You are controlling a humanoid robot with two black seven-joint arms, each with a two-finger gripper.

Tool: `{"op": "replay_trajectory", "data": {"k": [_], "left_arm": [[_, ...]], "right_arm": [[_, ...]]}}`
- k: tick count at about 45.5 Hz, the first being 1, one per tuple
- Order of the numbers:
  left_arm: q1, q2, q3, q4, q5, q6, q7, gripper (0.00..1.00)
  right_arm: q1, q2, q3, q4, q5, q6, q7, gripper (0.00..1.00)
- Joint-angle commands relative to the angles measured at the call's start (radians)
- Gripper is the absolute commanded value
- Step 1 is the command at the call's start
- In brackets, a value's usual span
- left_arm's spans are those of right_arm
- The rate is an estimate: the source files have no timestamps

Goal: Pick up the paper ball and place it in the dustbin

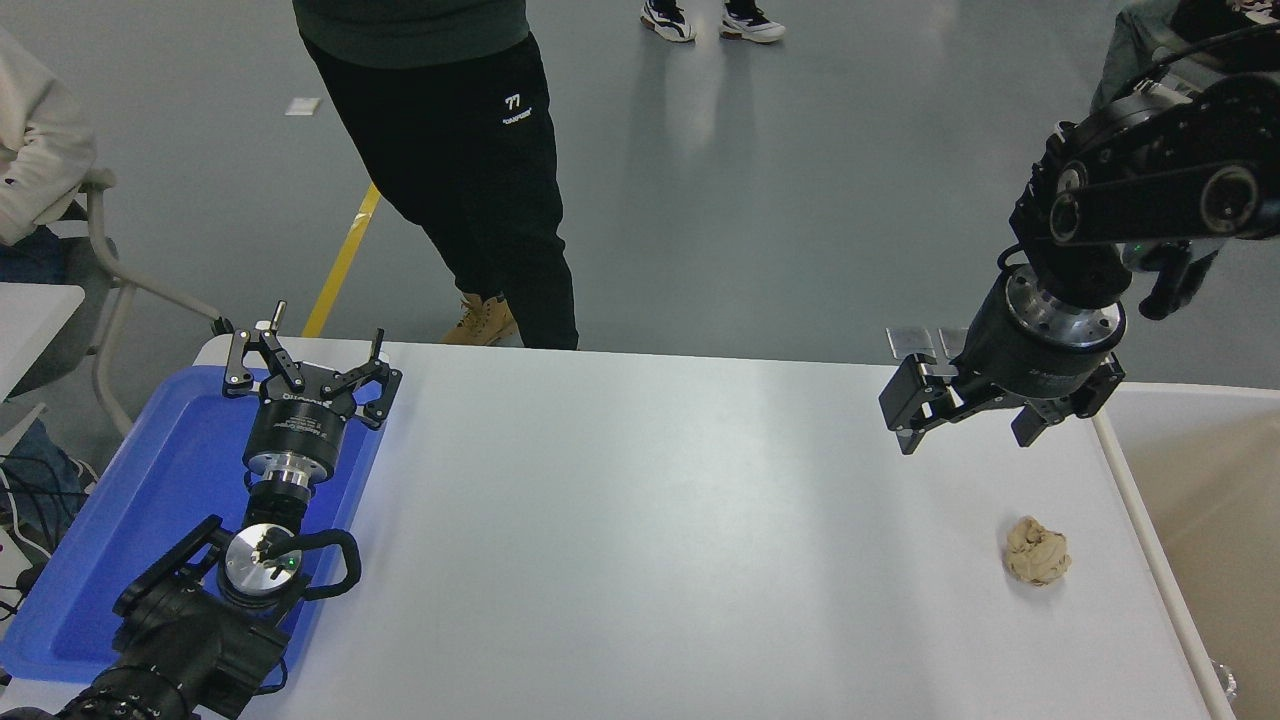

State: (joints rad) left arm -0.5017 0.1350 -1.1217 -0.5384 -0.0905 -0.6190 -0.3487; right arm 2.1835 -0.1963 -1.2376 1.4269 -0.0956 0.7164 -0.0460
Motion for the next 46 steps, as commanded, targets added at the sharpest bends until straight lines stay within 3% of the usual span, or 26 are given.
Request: {"op": "replay_trajectory", "data": {"k": [1,29,35,46], "left_arm": [[0.0,0.0,0.0,0.0,0.005,0.001,-0.003,1.0],[-0.001,0.0,0.0,-0.002,0.0,0.001,-0.001,1.0],[0.0,0.0,-0.001,0.0,0.0,-0.001,-0.001,1.0],[0.0,0.0,-0.001,0.0,0.002,0.001,-0.001,1.0]], "right_arm": [[-0.002,-0.002,0.001,0.0,0.001,0.0,0.0,1.0],[-0.027,-0.028,0.017,-0.003,-0.013,-0.018,0.002,1.0],[-0.028,-0.092,0.021,-0.003,-0.035,-0.022,0.002,1.0],[-0.109,-0.273,0.066,-0.037,-0.22,-0.025,0.002,1.0]]}}
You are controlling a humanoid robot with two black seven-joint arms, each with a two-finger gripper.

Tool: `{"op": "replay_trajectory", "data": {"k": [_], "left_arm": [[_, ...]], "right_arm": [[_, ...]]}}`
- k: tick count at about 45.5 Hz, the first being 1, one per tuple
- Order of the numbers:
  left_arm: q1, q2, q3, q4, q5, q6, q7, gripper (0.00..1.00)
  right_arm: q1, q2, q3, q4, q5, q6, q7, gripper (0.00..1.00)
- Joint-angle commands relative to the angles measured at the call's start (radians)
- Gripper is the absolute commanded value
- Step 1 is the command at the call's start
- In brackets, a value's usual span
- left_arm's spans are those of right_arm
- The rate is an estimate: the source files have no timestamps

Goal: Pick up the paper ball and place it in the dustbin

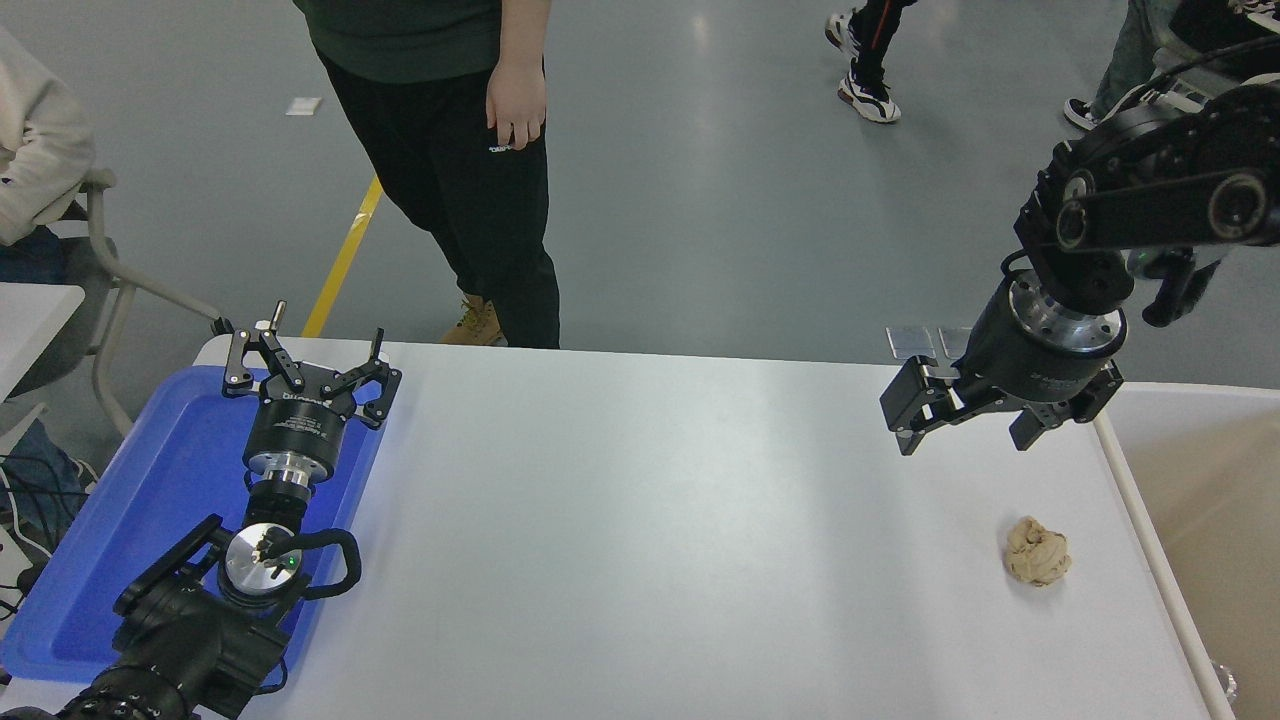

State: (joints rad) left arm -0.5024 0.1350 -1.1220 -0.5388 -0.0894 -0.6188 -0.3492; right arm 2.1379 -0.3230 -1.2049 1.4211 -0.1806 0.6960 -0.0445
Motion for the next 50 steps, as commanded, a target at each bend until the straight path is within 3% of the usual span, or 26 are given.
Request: {"op": "replay_trajectory", "data": {"k": [1,15,25,50], "left_arm": [[0.001,0.0,-0.001,0.0,0.0,-0.001,-0.001,1.0],[0.001,0.0,-0.001,-0.001,0.0,-0.001,-0.001,1.0],[-0.001,0.0,0.001,0.0,0.0,0.001,0.001,1.0],[-0.001,0.0,-0.001,0.0,-0.001,0.001,-0.001,1.0]], "right_arm": [[-0.078,-0.162,0.039,-0.04,-0.154,-0.006,0.0,1.0],[-0.338,-0.326,0.208,-0.201,-0.396,-0.026,0.0,1.0],[-0.521,-0.337,0.288,-0.307,-0.545,-0.119,0.001,1.0],[-0.783,-0.295,0.367,-0.461,-0.58,-0.285,0.003,1.0]]}}
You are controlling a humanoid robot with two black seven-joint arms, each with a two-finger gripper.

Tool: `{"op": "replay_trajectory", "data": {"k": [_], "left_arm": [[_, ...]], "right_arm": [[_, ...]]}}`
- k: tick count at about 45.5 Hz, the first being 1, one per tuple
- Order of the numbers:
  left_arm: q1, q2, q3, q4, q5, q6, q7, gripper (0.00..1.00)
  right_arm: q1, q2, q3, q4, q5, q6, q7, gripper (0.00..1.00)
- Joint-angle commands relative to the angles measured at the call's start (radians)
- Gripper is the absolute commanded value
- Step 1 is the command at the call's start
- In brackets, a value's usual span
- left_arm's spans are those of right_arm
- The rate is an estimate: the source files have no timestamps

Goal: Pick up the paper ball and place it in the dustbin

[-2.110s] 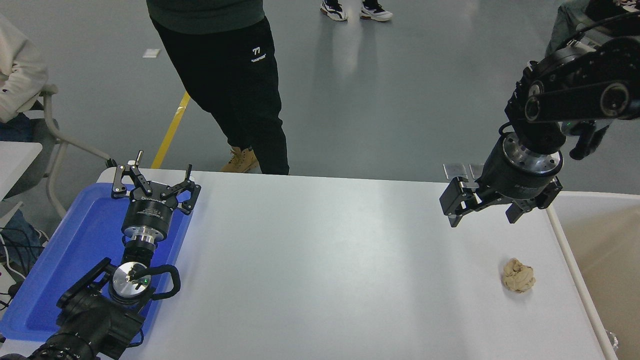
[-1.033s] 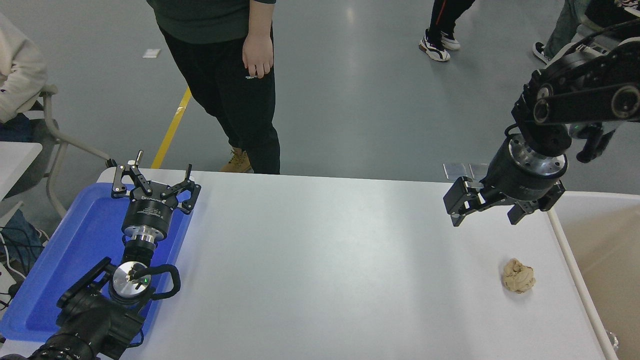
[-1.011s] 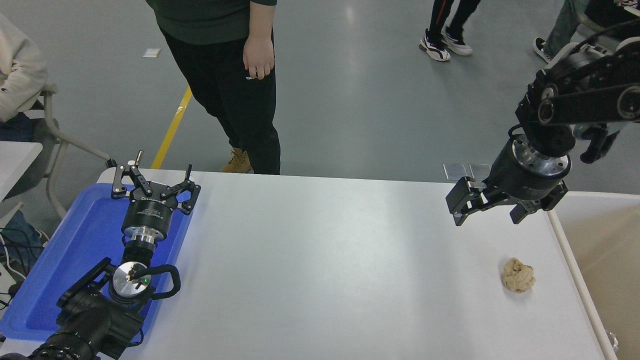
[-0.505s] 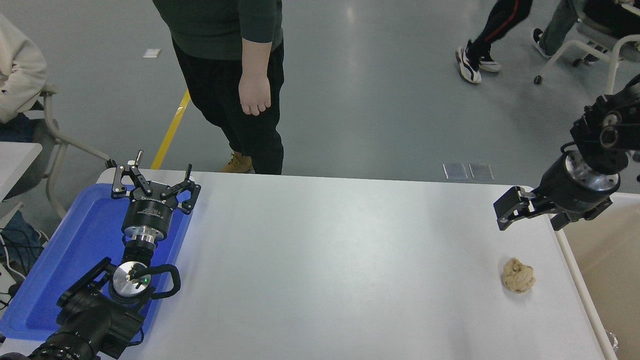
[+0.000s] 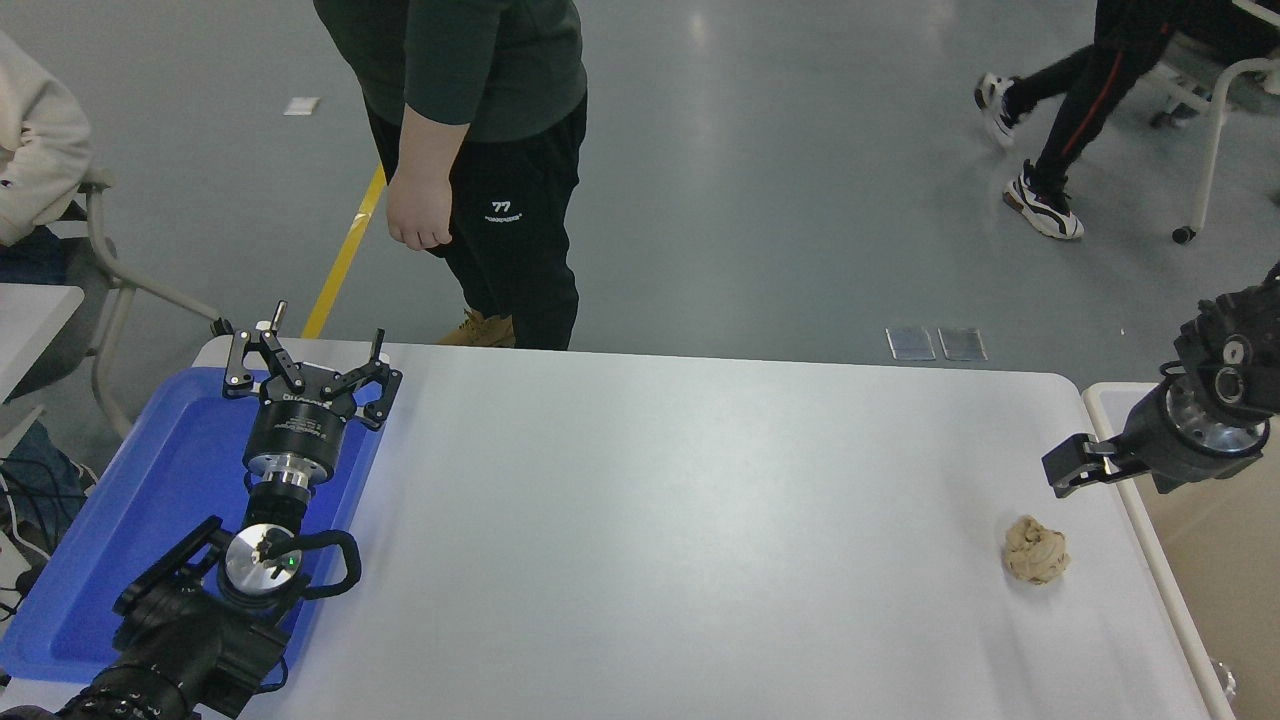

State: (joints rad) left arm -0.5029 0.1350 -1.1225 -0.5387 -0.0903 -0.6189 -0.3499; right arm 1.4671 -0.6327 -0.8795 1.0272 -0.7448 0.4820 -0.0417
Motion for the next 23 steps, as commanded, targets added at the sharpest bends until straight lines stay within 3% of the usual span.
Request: {"op": "replay_trajectory", "data": {"k": [1,23], "left_arm": [[0.0,0.0,0.0,-0.001,0.0,-0.001,0.0,1.0],[0.0,0.0,0.0,0.0,0.0,0.001,0.0,1.0]], "right_arm": [[-0.123,0.019,0.05,-0.075,-0.016,-0.072,0.0,1.0],[-0.344,0.119,0.191,-0.229,-0.036,-0.183,0.0,1.0]]}}
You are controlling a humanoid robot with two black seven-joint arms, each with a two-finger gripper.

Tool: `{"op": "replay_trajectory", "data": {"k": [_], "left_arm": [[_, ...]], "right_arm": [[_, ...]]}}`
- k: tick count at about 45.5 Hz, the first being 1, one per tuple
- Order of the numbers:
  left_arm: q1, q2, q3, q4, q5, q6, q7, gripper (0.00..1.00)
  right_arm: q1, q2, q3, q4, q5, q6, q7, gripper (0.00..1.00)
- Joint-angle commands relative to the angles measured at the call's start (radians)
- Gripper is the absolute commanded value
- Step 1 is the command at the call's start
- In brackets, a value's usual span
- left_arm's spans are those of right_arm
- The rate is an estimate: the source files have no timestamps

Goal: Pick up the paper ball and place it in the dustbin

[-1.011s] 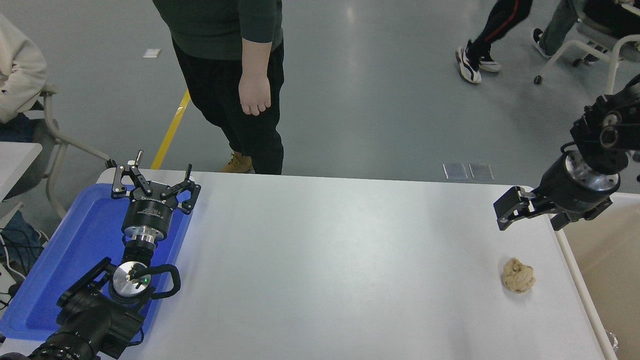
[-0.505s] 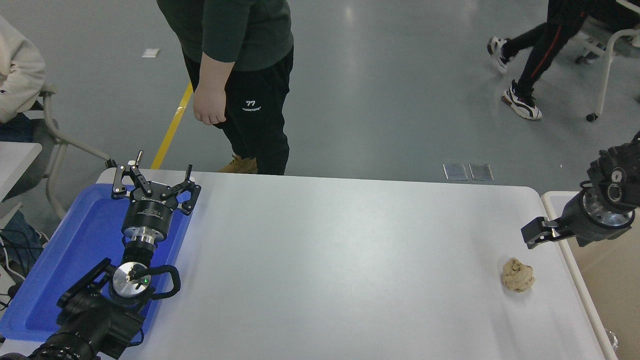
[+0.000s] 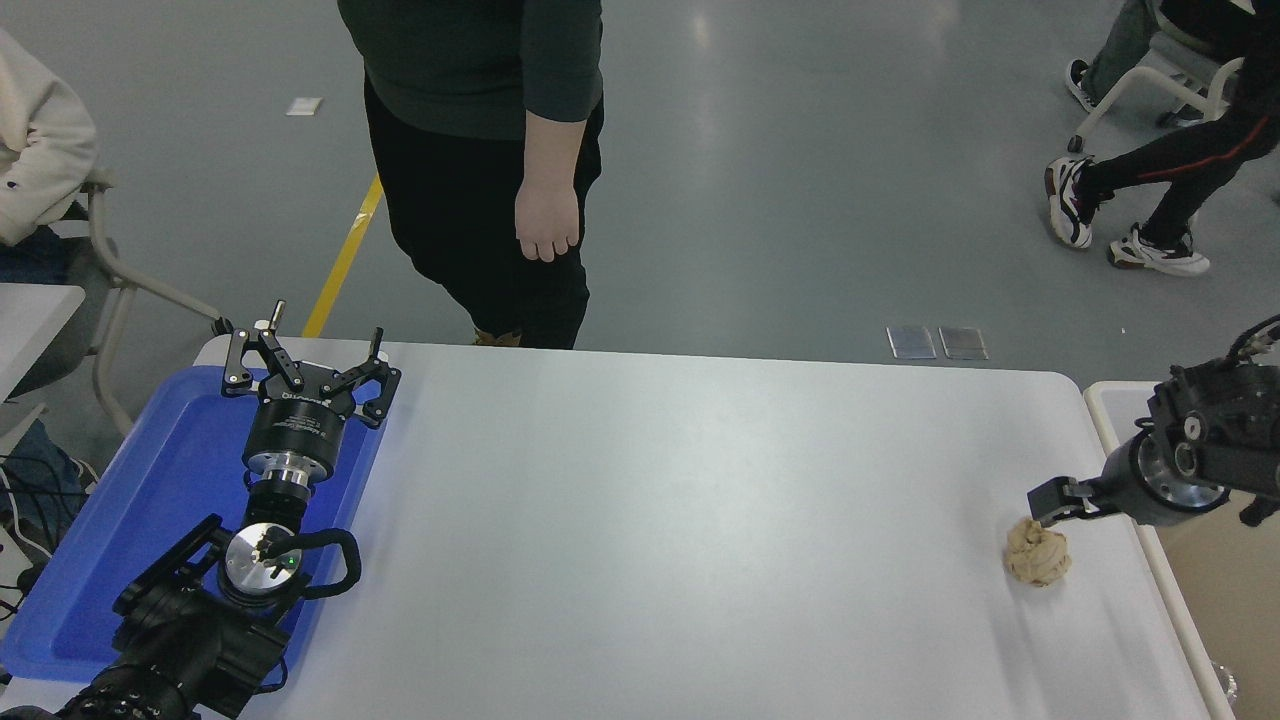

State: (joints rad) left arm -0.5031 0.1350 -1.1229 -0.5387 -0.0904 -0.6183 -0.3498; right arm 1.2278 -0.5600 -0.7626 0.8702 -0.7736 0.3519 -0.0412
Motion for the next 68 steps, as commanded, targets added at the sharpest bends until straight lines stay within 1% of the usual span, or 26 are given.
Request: {"op": "replay_trajectory", "data": {"k": [1,9,27,35,38,40,42,46,49,52,55,68], "left_arm": [[0.0,0.0,0.0,0.0,0.0,-0.001,0.0,1.0],[0.0,0.0,0.0,0.0,0.0,0.0,0.0,1.0],[0.0,0.0,0.0,0.0,0.0,0.0,0.0,1.0],[0.0,0.0,0.0,0.0,0.0,0.0,0.0,1.0],[0.0,0.0,0.0,0.0,0.0,0.0,0.0,1.0],[0.0,0.0,0.0,0.0,0.0,-0.001,0.0,1.0],[0.0,0.0,0.0,0.0,0.0,0.0,0.0,1.0],[0.0,0.0,0.0,0.0,0.0,0.0,0.0,1.0],[0.0,0.0,0.0,0.0,0.0,0.0,0.0,1.0],[0.0,0.0,0.0,0.0,0.0,0.0,0.0,1.0],[0.0,0.0,0.0,0.0,0.0,0.0,0.0,1.0],[0.0,0.0,0.0,0.0,0.0,0.0,0.0,1.0]], "right_arm": [[-0.113,0.049,0.078,-0.082,-0.007,-0.057,0.0,1.0],[-0.166,0.077,0.088,-0.125,-0.041,-0.105,0.0,1.0],[-0.217,0.095,0.108,-0.162,-0.047,-0.134,0.0,1.0],[-0.223,0.097,0.108,-0.162,-0.047,-0.143,0.0,0.97],[-0.225,0.095,0.108,-0.162,-0.047,-0.143,0.0,0.93],[-0.225,0.097,0.109,-0.162,-0.046,-0.143,0.0,0.87],[-0.225,0.097,0.108,-0.162,-0.046,-0.145,0.001,0.76],[-0.225,0.097,0.108,-0.162,-0.046,-0.145,0.001,0.48],[-0.225,0.097,0.108,-0.16,-0.047,-0.145,0.001,0.25],[-0.225,0.095,0.108,-0.158,-0.047,-0.146,0.001,0.14],[-0.225,0.095,0.108,-0.158,-0.046,-0.146,0.001,0.0],[-0.215,0.089,0.108,-0.142,-0.043,-0.145,0.003,0.0]]}}
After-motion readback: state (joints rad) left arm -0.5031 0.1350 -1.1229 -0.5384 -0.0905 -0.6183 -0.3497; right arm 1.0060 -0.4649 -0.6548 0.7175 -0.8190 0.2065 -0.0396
